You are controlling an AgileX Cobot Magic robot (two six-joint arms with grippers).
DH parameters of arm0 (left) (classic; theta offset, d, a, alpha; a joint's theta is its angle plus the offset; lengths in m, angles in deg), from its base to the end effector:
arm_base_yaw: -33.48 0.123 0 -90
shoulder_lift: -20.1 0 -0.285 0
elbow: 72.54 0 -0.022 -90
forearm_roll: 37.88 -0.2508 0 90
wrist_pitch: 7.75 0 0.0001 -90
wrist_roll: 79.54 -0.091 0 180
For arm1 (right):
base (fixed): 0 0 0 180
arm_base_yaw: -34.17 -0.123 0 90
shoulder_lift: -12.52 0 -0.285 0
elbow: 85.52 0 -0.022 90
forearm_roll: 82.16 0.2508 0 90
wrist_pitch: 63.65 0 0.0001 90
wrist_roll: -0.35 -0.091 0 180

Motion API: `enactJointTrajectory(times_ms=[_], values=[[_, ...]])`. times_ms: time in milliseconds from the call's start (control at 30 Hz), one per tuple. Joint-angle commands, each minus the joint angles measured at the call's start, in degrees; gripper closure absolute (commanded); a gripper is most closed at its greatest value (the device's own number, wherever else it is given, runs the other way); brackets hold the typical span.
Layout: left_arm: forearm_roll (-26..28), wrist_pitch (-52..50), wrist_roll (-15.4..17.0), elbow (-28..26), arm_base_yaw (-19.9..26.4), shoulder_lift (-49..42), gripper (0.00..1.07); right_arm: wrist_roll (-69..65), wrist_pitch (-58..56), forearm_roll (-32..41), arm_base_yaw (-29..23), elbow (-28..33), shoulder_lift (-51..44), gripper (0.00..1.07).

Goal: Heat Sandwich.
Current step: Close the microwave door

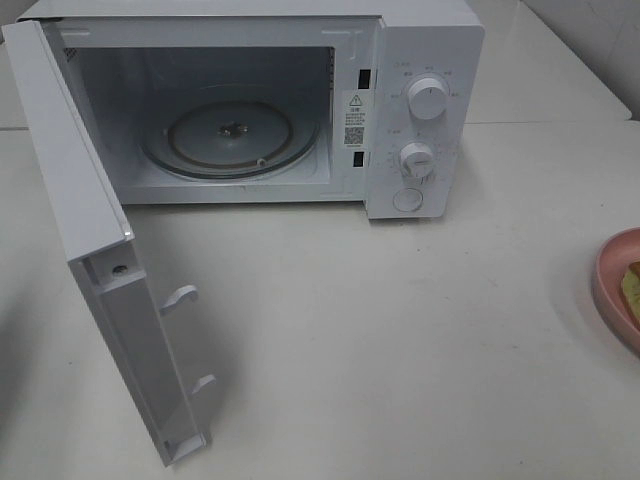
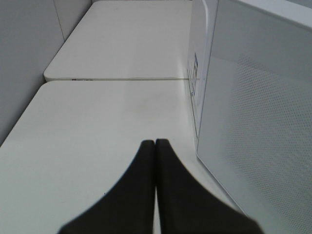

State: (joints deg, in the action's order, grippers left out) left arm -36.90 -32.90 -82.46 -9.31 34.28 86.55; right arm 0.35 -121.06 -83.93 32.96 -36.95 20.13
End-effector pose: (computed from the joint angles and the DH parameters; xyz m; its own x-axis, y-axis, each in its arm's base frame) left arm 0.1812 0.0032 0.2181 -0.2515 0.0320 -0.9673 -0.0121 0.9993 0.0362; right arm -0.0030 -0.0024 0.2821 -0.3999 -0.0251 -0.9162 -0.0039 0.9997 -0.0257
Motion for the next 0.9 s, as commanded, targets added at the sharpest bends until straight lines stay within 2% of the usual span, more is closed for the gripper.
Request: enactJointTrajectory(times_ms=[33, 100, 133, 200, 267, 367, 433, 467, 567, 667, 867, 900], values=[[-5.3, -7.7, 1.7, 0.1, 0.2, 4.5, 1.07, 0.0, 0.2, 0.0, 0.5, 0.1, -1.5, 0.31], [-6.9, -9.1, 2.4, 0.1, 0.2, 5.7, 1.07, 0.0, 0.2, 0.0, 0.5, 0.1, -1.5, 0.31], [-10.5, -11.2, 5.3, -0.2, 0.2, 8.3, 1.07, 0.0, 0.2, 0.0, 0.5, 0.1, -1.5, 0.31], [-14.0, -13.9, 8.3, -0.3, 0.2, 10.9, 1.07, 0.0, 0.2, 0.0, 0.5, 0.1, -1.5, 0.31], [-15.4, -15.2, 9.1, -0.5, 0.2, 12.3, 1.07, 0.0, 0.2, 0.0, 0.5, 0.1, -1.5, 0.31], [-21.8, -19.5, 12.2, -2.0, 0.2, 16.4, 1.07, 0.0, 0.2, 0.0, 0.5, 0.1, -1.5, 0.31], [-23.0, -20.2, 12.7, -2.4, 0.2, 17.2, 1.07, 0.0, 0.2, 0.1, 0.5, 0.1, -1.5, 0.31], [-24.7, -21.7, 14.2, -3.3, 0.2, 18.9, 1.07, 0.0, 0.2, 0.1, 0.5, 0.1, -1.5, 0.31], [-25.2, -23.3, 15.8, -4.3, 0.0, 21.4, 1.07, 0.0, 0.2, 0.1, 0.5, 0.1, -1.5, 0.31], [-24.8, -23.6, 15.8, -4.6, -1.1, 22.5, 1.07, 0.0, 0.2, 0.1, 0.5, 0.1, -1.5, 0.31], [-21.7, -23.9, 15.5, -6.6, -7.0, 26.6, 1.07, 0.0, 0.2, 0.1, 0.5, 0.1, -1.5, 0.31], [-20.7, -23.9, 14.9, -7.4, -9.2, 27.8, 1.07, 0.0, 0.2, 0.1, 0.5, 0.1, -1.5, 0.31]])
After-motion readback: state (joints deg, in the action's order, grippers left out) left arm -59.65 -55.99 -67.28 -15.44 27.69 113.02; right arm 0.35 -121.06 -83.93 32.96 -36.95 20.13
